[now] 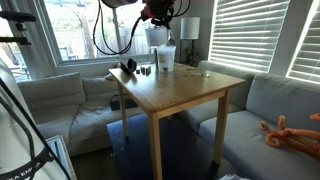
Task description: Pick up the pouch sachet and put it in the frost cold cup
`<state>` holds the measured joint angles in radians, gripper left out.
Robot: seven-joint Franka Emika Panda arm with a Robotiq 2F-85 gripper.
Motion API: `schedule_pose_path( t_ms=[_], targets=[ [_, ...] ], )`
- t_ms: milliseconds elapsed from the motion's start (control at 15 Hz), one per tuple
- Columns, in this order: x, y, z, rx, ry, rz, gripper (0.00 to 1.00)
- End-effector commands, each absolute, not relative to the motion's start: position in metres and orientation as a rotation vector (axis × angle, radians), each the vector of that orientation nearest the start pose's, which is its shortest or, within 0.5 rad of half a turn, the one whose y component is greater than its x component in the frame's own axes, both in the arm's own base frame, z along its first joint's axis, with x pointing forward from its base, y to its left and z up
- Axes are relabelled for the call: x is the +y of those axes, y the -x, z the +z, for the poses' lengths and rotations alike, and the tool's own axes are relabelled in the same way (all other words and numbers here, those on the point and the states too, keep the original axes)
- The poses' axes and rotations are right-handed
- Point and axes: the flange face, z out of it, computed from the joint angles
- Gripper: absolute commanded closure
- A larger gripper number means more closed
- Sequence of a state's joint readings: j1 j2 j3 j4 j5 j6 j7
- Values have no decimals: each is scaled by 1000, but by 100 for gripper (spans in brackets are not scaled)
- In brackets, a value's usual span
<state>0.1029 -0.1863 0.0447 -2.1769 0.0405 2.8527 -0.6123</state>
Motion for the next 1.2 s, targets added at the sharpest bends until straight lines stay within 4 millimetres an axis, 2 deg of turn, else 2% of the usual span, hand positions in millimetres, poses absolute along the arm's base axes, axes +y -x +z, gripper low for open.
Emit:
schedule_pose_path(
  t_ms=[0, 400, 667, 1133],
  targets=[
    [93, -543, 574, -1168, 2786, -1381, 100],
    [109, -559, 567, -1291, 2742, -1381, 100],
    [115, -574, 555, -1318, 2743, -1322, 100],
    [122, -603, 510, -1302, 2792, -1011, 100]
  ],
)
